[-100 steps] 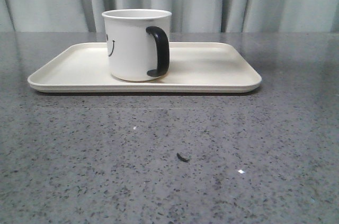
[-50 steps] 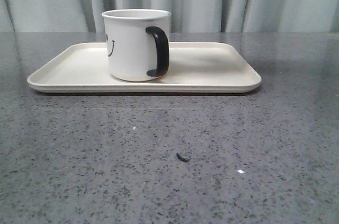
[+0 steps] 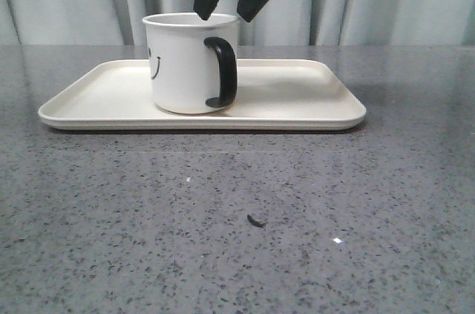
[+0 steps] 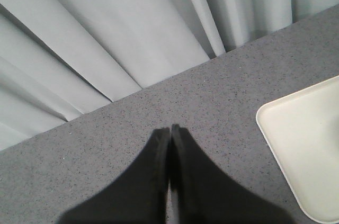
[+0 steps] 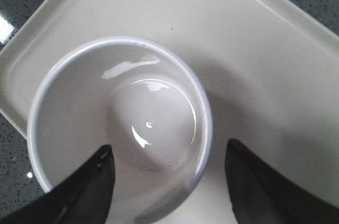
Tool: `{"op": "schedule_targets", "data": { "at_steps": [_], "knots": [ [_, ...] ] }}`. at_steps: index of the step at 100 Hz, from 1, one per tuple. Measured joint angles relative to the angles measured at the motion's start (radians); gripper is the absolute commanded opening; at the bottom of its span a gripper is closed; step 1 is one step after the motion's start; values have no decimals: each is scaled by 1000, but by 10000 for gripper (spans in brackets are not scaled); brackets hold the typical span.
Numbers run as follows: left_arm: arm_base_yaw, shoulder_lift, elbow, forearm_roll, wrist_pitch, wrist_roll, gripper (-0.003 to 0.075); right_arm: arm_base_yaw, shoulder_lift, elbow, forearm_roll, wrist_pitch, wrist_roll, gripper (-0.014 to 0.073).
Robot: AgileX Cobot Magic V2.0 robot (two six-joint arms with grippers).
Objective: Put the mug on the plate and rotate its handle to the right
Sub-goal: 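Lower the right gripper into the mug rim, then grip the mug rim with the right gripper and lift it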
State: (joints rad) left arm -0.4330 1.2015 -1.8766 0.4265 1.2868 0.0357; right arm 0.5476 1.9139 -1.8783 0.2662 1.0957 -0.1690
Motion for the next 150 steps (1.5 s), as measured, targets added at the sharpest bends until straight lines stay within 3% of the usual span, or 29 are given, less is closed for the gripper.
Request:
{"op": "schedule_targets", "data": {
  "at_steps": [36, 69, 97, 123, 150],
  "knots": [
    [0, 0, 0, 0, 0, 0, -19, 0, 53, 0, 0, -17, 0, 425],
    [0, 0, 0, 0, 0, 0, -19, 0, 54, 0, -6, -24, 0, 112],
    [0, 0, 0, 0, 0, -2, -19, 2, 54, 0, -9, -28, 0, -86],
    [0, 0, 0, -2, 0, -2, -19, -18, 55, -98, -20, 23, -14, -99],
    [0, 0, 0, -2, 0, -2, -19, -66, 55, -315, -20, 153, -149, -99]
  ]
}}
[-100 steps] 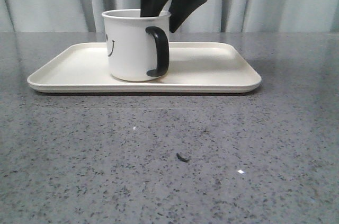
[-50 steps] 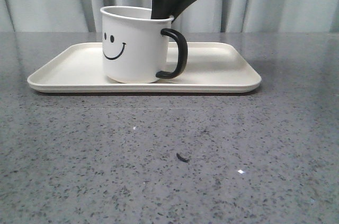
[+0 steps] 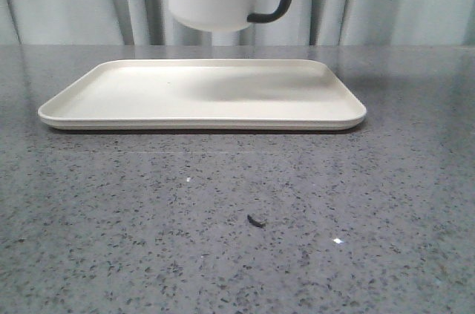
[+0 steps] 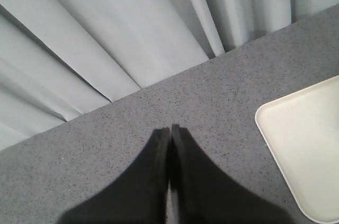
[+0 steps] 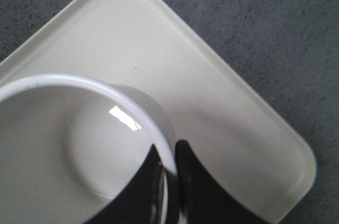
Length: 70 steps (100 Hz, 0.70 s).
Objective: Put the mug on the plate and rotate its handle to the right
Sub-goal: 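Grip the mug rim with the right gripper and lift it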
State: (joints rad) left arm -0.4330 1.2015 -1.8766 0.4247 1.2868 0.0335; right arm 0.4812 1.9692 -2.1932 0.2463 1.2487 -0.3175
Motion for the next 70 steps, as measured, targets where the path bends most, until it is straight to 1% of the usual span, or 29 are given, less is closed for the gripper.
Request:
{"op": "schedule_targets", "data": {
  "at_steps": [13, 39, 70],
  "knots": [
    [0, 0, 0, 0, 0, 0, -19, -6, 0, -41, -1, 5, -76, -99],
    [0, 0, 0, -1, 0, 0, -19, -5, 0, -44, 3, 14, -246, -97],
    [0, 0, 0, -1, 0, 0, -19, -3, 0, -19, 78, 14, -436, -94]
  ]
}}
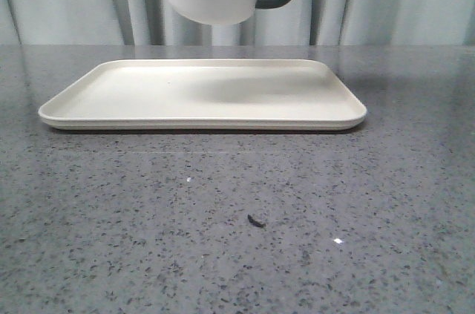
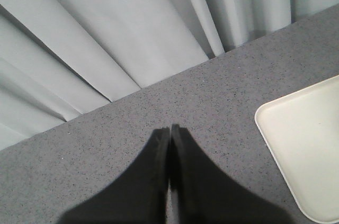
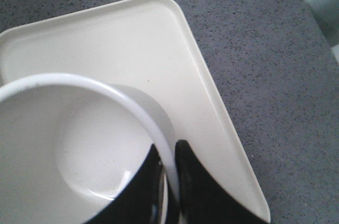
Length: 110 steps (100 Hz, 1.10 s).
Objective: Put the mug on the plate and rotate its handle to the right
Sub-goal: 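Grip the mug rim with the right gripper and lift it, then rotate the mug with the right gripper and lower it onto the tray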
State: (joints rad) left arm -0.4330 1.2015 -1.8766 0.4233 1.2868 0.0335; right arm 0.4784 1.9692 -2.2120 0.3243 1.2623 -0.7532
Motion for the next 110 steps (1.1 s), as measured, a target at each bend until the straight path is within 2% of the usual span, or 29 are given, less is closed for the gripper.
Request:
{"op": "schedule_targets", "data": {
  "at_steps": [41, 66, 110],
  "knots": [
    [0, 0, 0, 0, 0, 0, -19, 4, 2, 145, 6, -2, -99, -94],
    [0, 0, 0, -20, 0, 0, -19, 8, 51, 147, 52, -10, -120, -94],
    [0, 0, 0, -22, 0, 0, -19, 24, 85, 151, 59, -10, -129, -94]
  ]
}}
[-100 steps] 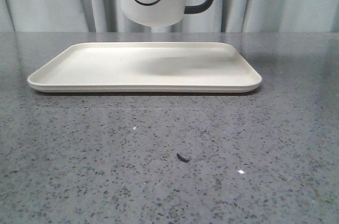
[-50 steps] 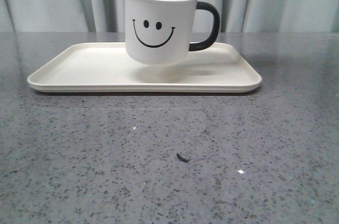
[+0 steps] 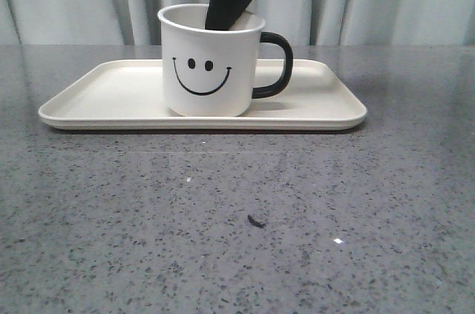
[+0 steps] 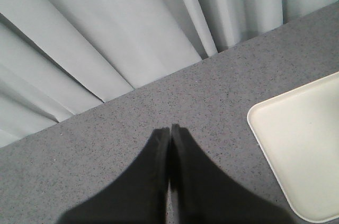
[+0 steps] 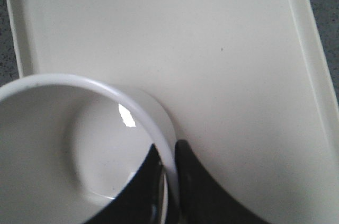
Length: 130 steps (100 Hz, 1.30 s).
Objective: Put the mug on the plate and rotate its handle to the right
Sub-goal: 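Rotate the mug with the right gripper and lower it onto the tray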
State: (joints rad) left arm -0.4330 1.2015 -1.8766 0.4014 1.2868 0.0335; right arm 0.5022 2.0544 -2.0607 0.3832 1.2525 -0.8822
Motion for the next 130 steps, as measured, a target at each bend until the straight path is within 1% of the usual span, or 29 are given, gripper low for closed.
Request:
{"op": "schedule_targets", "data": {
  "at_steps": [43, 50, 63, 69, 130],
  "knots": [
    [0, 0, 0, -7, 0, 0, -19, 0, 0, 0, 0, -2, -4, -92],
    [0, 0, 0, -12, 0, 0, -19, 0, 0, 0, 0, -2, -4, -60],
    [0, 0, 0, -14, 0, 0, -19, 0, 0, 0, 0, -2, -4, 49],
    [0, 0, 0, -14, 0, 0, -19, 0, 0, 0, 0, -2, -4, 70],
    [0, 0, 0, -16, 0, 0, -19, 0, 0, 0, 18, -2, -4, 70]
  ]
}}
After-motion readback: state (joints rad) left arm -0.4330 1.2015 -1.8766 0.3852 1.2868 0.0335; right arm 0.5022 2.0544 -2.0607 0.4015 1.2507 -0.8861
